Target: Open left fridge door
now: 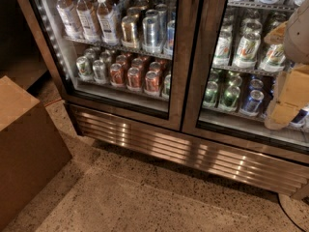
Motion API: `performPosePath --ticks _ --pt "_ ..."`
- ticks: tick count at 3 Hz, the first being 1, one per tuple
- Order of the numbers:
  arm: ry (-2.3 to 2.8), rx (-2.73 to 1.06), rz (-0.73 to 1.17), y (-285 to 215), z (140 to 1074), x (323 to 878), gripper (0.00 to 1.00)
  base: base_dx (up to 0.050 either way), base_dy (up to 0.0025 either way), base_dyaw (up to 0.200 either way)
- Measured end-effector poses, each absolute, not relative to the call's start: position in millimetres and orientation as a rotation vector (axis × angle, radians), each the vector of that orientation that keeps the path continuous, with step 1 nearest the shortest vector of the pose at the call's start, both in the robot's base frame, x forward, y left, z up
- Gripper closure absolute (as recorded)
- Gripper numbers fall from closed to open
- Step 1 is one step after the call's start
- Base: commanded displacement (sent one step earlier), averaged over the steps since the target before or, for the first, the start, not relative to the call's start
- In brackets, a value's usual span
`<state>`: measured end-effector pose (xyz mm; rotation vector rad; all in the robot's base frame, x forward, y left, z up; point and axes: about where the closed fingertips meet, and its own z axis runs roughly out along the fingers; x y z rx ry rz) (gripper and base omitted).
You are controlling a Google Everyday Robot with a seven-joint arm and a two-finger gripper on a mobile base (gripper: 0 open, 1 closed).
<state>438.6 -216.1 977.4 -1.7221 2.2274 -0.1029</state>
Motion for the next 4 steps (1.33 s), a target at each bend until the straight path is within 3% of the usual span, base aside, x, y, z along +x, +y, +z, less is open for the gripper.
performPosePath --ticks 2,4 --pt "2.233 -1.737 -0.087 -207 972 445 0.00 0.000 0.00000 0.000" --pt "2.296 -1.891 -0.065 -164 896 468 0.00 0.000 0.00000 0.000"
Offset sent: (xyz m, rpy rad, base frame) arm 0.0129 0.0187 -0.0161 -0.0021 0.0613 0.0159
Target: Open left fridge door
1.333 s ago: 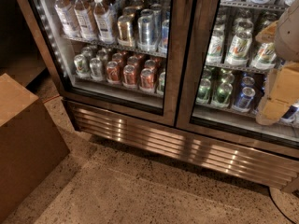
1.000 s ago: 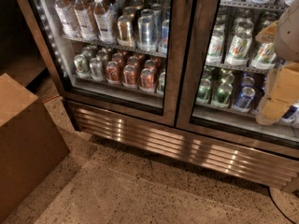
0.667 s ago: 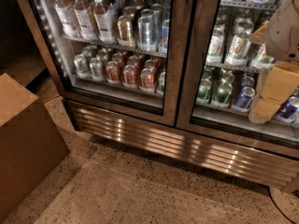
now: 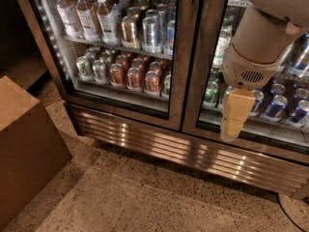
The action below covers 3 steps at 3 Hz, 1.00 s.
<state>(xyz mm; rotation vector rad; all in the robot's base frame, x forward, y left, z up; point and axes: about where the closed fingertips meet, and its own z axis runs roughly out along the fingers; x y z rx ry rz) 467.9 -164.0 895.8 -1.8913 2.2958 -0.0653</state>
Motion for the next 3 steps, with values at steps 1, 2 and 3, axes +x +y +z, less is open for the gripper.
performPosePath --ticks 1,2,3 --pt "2.296 -1.891 -0.065 -164.0 895.8 467.9 0.00 0.000 0.00000 0.000" --pt "2.221 -1.909 0.072 -162.2 893.4 468.8 0.00 0.000 0.00000 0.000" --pt "2.064 -1.923 0.327 -162.5 887.6 470.7 0.00 0.000 0.00000 0.000"
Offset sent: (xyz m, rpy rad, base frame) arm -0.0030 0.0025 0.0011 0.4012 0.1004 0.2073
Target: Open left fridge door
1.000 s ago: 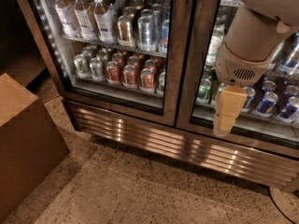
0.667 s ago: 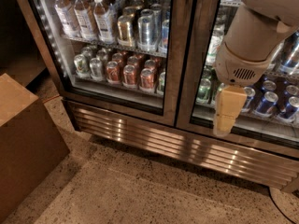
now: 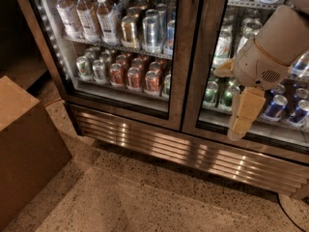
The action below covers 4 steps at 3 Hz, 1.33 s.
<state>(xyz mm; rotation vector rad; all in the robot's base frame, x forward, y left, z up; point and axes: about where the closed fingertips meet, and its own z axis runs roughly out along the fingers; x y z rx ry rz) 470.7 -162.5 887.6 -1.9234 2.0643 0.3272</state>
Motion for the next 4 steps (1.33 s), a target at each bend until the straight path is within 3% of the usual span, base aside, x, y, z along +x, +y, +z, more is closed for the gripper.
performPosePath --ticks 1,4 --pt "1.968 -1.895 0.460 -158 890 470 0.00 0.000 0.00000 0.000" --pt "1.922 -1.705 0.423 -145 895 456 0.00 0.000 0.00000 0.000"
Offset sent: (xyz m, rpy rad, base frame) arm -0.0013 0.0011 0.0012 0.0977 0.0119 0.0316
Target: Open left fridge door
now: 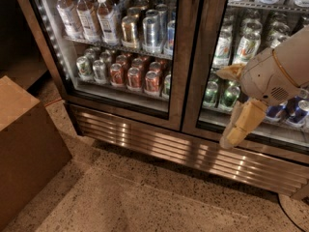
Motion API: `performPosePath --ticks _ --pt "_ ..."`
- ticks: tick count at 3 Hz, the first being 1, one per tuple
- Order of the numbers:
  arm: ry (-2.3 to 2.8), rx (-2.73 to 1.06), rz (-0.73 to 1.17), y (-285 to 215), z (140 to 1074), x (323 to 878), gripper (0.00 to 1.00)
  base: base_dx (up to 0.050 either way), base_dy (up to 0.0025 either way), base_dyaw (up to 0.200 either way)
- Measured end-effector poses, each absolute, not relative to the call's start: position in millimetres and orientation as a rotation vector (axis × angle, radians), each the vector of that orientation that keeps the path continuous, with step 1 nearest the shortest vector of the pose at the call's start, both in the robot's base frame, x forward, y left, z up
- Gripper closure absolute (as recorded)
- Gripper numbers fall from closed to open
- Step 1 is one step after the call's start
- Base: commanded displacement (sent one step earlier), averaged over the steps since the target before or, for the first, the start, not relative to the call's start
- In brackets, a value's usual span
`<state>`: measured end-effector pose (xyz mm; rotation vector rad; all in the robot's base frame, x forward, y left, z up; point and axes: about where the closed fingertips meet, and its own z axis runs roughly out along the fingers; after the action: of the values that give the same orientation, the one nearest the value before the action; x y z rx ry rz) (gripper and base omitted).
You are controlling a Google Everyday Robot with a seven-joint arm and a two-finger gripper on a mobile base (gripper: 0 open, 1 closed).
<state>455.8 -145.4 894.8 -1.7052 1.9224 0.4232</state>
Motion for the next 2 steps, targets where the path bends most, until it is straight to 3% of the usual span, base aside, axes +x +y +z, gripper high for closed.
performPosePath --ticks 2 --pt "1.927 -1.613 0.376 -142.0 893.0 452.8 0.00 0.000 0.00000 0.000"
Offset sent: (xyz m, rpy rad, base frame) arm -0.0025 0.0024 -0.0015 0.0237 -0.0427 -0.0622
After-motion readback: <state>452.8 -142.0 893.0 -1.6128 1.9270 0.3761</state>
